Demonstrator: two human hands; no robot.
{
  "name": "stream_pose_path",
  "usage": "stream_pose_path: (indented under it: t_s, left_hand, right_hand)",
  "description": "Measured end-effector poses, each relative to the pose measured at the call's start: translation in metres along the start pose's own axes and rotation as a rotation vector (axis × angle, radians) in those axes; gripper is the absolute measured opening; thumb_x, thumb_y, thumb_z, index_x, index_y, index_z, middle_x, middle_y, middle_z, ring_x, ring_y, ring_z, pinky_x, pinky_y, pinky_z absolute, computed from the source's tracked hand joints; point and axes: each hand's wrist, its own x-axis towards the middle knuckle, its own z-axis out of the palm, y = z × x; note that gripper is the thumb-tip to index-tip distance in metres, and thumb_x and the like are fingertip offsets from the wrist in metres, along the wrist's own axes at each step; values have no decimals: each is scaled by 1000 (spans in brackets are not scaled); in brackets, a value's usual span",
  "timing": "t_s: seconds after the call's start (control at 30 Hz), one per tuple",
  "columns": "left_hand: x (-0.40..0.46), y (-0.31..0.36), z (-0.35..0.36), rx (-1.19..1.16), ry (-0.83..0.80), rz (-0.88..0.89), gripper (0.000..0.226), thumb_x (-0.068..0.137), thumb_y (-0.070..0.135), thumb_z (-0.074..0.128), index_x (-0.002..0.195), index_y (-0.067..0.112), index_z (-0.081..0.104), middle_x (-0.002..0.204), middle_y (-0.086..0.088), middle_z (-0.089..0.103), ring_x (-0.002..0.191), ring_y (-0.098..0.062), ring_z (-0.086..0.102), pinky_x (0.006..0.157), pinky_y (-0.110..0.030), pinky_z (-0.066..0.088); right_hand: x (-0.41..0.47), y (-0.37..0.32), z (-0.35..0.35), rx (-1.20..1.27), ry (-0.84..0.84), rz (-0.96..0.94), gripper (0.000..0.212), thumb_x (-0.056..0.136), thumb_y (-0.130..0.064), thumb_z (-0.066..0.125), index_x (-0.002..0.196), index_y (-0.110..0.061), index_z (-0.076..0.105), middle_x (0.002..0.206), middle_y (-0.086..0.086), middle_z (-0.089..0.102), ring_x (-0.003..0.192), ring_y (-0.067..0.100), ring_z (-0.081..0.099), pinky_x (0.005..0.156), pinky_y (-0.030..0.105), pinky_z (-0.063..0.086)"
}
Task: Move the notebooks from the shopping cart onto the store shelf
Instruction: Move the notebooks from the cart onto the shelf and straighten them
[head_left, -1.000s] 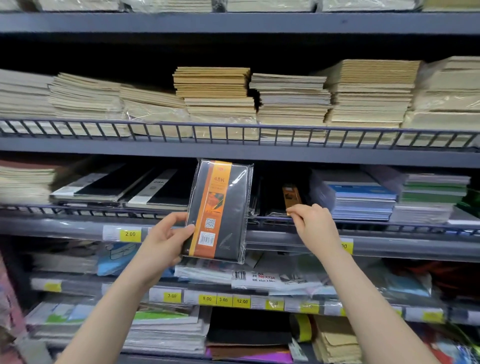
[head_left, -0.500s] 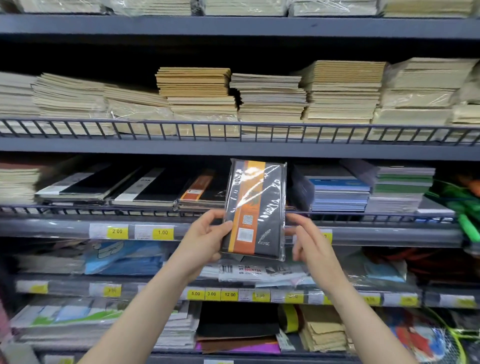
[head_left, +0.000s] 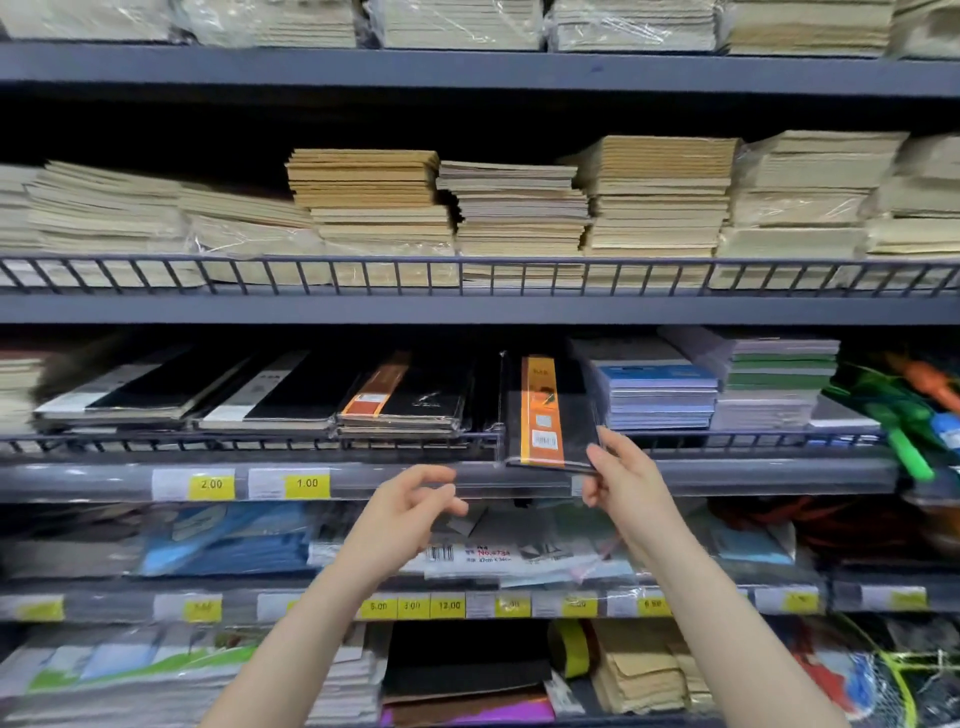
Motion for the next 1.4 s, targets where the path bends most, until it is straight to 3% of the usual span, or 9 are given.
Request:
stream_pose_path:
  t_s: [0.13, 0.27, 0.4, 0.5, 0.6, 0.73, 1.0, 1.2, 1.4]
  left_hand:
    - [5, -2, 3, 43, 26, 76, 25, 93, 26, 50, 118, 28, 53, 85, 9, 74, 46, 4, 49, 58, -21, 40]
    - [16, 0, 18, 81, 51, 133, 34, 92, 28, 52, 125, 30, 49, 85, 11, 72, 79, 2, 63, 77, -20, 47]
    - [18, -6, 34, 287, 221, 350, 38, 91, 24, 52, 129, 30, 45, 101, 14, 61, 49, -9, 47, 52, -12, 39]
    - [16, -19, 42, 587, 286, 582, 46, 87, 23, 56, 132, 23, 45, 136, 12, 44, 51, -3, 43, 44, -5, 28]
    - [26, -32, 53, 792, 224, 625, 65, 83, 26, 59, 142, 15, 33, 153, 3, 27, 61, 1, 48, 41, -4, 13]
    - [43, -37, 62, 827, 226, 557, 76, 82, 29, 60, 146, 15, 23, 156, 0, 19, 59, 0, 45, 38, -7, 10]
    - [64, -35, 66, 809, 287, 522, 63, 83, 29, 58, 141, 15, 36, 151, 6, 32, 59, -6, 57, 41, -9, 21]
    - [69, -41, 62, 733, 273, 534, 61, 83, 24, 61, 139, 15, 39, 149, 6, 36, 50, -1, 40, 42, -4, 19]
    - [69, -42, 57, 705, 253, 550, 60, 85, 25, 58, 141, 17, 37, 151, 9, 31, 46, -2, 33, 43, -5, 23]
  right_hand:
    - [40, -14, 18, -109, 17, -9, 42, 97, -20, 39, 138, -12, 34, 65, 4, 52, 54, 12, 45, 57, 26, 41]
    - [57, -15, 21, -346, 45, -40, 39, 96, -24, 40, 131, -6, 42, 66, 8, 59, 50, 11, 50, 50, 21, 37]
    - [43, -10, 7, -722, 191, -194, 48, 95, -37, 39, 136, -11, 37, 101, 12, 65, 89, 25, 59, 72, 31, 41]
    - [14, 9, -1, -884, 236, -438, 44, 95, -35, 37, 138, -22, 34, 116, 2, 56, 76, 12, 53, 63, 26, 38]
    - [1, 29, 3, -1093, 163, -589, 47, 95, -35, 35, 141, -29, 28, 147, -7, 30, 77, 9, 59, 52, 18, 35]
    - [13, 42, 7, -1107, 138, -559, 51, 95, -39, 33, 144, -35, 18, 156, -13, 7, 76, 7, 61, 47, 14, 39]
    - [33, 44, 10, -1075, 151, -527, 49, 95, -39, 35, 142, -37, 20, 152, -15, 21, 77, 8, 63, 54, 22, 49]
    - [35, 43, 15, -1017, 146, -508, 47, 94, -40, 38, 140, -34, 30, 148, -15, 31, 78, 6, 63, 50, 7, 31]
    - [34, 40, 15, -996, 134, -499, 48, 94, -42, 38, 140, -35, 28, 148, -17, 29, 75, 2, 57, 51, 6, 31]
